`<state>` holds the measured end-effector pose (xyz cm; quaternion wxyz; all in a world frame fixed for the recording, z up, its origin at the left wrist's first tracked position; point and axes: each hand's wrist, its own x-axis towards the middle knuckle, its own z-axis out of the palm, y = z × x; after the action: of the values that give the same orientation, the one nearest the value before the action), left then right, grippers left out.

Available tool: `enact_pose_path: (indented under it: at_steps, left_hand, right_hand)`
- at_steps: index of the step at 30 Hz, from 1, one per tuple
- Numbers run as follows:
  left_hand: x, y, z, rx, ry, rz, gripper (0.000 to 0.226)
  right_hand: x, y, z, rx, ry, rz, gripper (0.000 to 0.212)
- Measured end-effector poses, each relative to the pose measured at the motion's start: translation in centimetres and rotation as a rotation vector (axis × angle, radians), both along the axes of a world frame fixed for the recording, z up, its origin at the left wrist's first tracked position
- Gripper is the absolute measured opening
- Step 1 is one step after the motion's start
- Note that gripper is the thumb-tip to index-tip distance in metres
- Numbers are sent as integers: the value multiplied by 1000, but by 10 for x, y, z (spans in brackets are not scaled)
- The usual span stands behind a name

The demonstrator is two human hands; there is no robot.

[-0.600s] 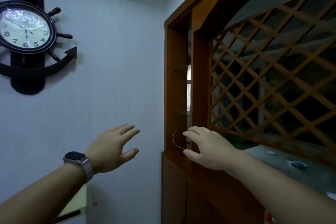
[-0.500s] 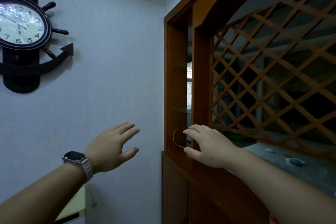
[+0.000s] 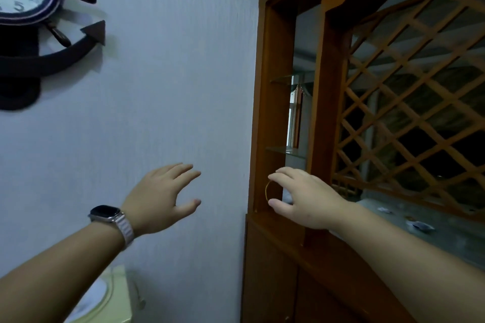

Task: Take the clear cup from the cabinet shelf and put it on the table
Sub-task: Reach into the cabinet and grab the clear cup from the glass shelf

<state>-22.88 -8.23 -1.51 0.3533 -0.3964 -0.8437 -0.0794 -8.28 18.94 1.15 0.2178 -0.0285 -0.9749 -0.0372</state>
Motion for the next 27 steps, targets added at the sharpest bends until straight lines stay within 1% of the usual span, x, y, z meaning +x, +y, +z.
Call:
enact_pose_path:
  at_steps: [7, 10, 13, 21, 27]
  left_hand:
    - [-51, -9, -12, 38, -5, -2, 62]
    - [-70, -4, -14, 63, 0, -8, 60]
    - [-92, 10, -21, 41, 1, -15, 60]
    - [-162, 71, -36, -42, 42, -11, 61]
    - [-237, 137, -27, -58, 26, 16, 62]
  right_hand:
    - [-56, -9, -12, 17, 25, -12, 63]
    - [-77, -6, -22, 12, 14, -8, 63]
    - [-99, 6, -29, 8, 5, 2, 62]
    - [-182, 65, -42, 49, 34, 15, 63]
    - [-252, 129, -42, -8, -1, 19, 65]
